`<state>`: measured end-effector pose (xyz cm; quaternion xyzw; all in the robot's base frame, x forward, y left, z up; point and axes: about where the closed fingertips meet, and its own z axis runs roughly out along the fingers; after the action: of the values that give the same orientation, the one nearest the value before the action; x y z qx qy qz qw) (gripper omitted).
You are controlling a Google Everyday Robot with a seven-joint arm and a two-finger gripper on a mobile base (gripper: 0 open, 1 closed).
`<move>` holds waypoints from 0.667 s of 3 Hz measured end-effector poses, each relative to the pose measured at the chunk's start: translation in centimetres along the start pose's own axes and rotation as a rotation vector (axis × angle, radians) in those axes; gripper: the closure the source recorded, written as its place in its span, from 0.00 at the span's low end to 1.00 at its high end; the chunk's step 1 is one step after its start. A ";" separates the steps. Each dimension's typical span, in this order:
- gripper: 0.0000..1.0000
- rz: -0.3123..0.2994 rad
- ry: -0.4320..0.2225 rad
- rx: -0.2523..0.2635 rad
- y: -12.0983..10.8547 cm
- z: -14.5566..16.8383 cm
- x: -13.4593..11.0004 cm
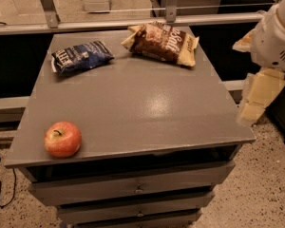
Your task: Pick blue chip bag
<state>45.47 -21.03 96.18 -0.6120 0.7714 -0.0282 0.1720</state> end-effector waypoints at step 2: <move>0.00 -0.063 -0.122 -0.055 -5.7 10.3 -5.7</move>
Offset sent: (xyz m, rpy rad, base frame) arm 0.1637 0.1011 -0.1250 0.1596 0.0497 0.1734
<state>54.98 -15.31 89.29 -0.6411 0.7403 0.0251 0.2009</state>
